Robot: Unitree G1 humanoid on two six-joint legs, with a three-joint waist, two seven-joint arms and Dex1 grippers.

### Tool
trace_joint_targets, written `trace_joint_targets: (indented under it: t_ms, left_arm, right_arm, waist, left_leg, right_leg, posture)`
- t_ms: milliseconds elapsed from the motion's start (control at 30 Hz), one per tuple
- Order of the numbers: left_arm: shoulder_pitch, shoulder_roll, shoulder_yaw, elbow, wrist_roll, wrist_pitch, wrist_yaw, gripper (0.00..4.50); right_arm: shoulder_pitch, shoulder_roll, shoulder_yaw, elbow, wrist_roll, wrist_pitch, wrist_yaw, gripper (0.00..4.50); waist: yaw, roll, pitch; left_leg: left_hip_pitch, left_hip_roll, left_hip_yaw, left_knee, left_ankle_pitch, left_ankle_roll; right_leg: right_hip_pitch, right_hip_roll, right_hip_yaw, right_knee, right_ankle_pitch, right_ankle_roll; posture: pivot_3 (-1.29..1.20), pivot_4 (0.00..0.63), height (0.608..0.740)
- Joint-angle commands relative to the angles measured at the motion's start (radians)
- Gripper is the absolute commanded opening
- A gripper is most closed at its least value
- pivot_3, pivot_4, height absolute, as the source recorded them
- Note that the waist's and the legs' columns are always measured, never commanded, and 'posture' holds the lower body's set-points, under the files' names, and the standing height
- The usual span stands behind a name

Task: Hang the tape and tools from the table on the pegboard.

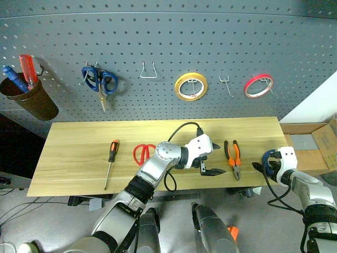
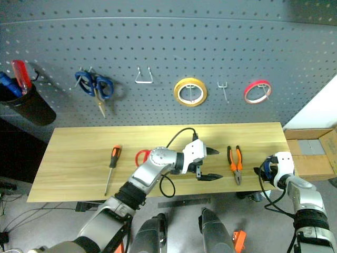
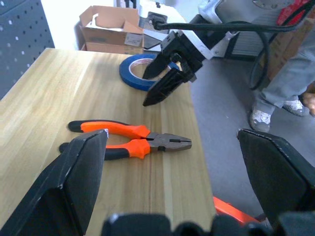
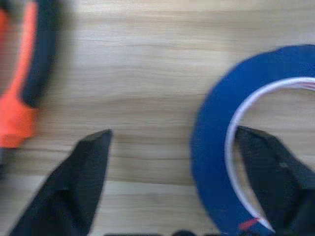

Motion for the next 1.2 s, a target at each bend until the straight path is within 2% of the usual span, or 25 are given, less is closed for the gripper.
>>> trace_joint_targets:
  t_ms: [33,233,267,800,900,1000,1100,1200]
  left_arm:
    - [-0.023,-0.031,0.005,-0.018,-0.017,-0.013,-0.005,4.5]
    - [-0.048,-0.053,0.009,0.008,-0.011,-0.024,-0.001,4.5]
    - [-0.052,-0.054,0.011,0.013,-0.011,-0.026,0.0,4.5]
    - [-0.065,-0.037,0.034,0.044,-0.004,-0.067,0.013,4.5]
    - [-0.046,-0.03,0.068,-0.02,-0.038,-0.018,0.025,4.5]
    - [0.012,0.005,0.098,-0.13,-0.068,0.043,0.034,4.5]
    - [0.099,0.051,0.148,-0.272,-0.09,0.107,0.083,4.5]
    - [0.161,0.062,0.206,-0.42,-0.135,0.219,0.159,4.5]
  right_arm:
    - [0.037,0.018,0.017,-0.044,0.029,0.065,0.038,2.65]
    - [0.019,0.009,0.015,-0.015,0.005,0.047,0.022,0.61]
    - [0.016,0.007,0.015,-0.013,0.002,0.042,0.019,0.39]
    - [0.052,-0.008,0.028,-0.077,-0.052,-0.012,-0.052,0.36]
    - [0.119,-0.031,0.039,-0.254,-0.087,-0.037,-0.076,0.36]
    - [0.226,-0.035,0.064,-0.53,-0.151,-0.077,-0.123,0.36]
    - [0.341,0.011,0.104,-0.831,-0.208,-0.077,-0.198,0.36]
    - [0.402,0.064,0.174,-1.01,-0.269,-0.073,-0.262,0.36]
  waist:
    - [0.002,0.0,0.0]
    - [0.003,0.0,0.0]
    - [0.002,0.0,0.0]
    - [0.005,0.0,0.0]
    - [0.006,0.002,-0.001]
    - [0.003,0.007,-0.004]
    - [-0.004,0.012,-0.009]
    - [0.0,0.013,-0.011]
  left_leg:
    - [0.0,0.0,0.0,0.0,0.0,0.0]
    - [0.0,0.0,0.0,0.0,0.0,0.0]
    - [0.0,0.0,0.0,0.0,0.0,0.0]
    - [-0.001,0.0,0.0,0.0,0.0,0.0]
    - [-0.001,-0.001,0.0,0.001,0.0,0.0]
    - [-0.007,0.0,-0.001,0.001,0.0,0.0]
    - [-0.011,0.0,-0.001,0.001,0.001,-0.002]
    - [-0.018,0.001,-0.004,0.005,0.003,-0.005]
  right_leg:
    - [0.0,0.0,0.0,0.0,0.0,0.0]
    - [0.0,0.0,0.0,0.0,0.0,0.0]
    - [0.0,0.0,0.0,0.0,0.0,0.0]
    - [0.0,0.0,0.0,-0.001,0.0,0.0]
    - [-0.001,-0.001,0.0,0.0,0.0,0.001]
    - [-0.005,-0.001,-0.002,0.0,0.0,0.001]
    - [-0.01,-0.001,-0.002,0.001,0.0,0.001]
    - [-0.017,0.0,-0.005,0.006,0.0,0.001]
  posture:
    - [0.06,0.338,0.74]
    - [0.06,0.33,0.74]
    - [0.06,0.33,0.74]
    - [0.04,0.297,0.74]
    - [0.02,0.282,0.74]
    - [-0.01,0.263,0.74]
    - [-0.03,0.249,0.74]
    - [-0.04,0.236,0.74]
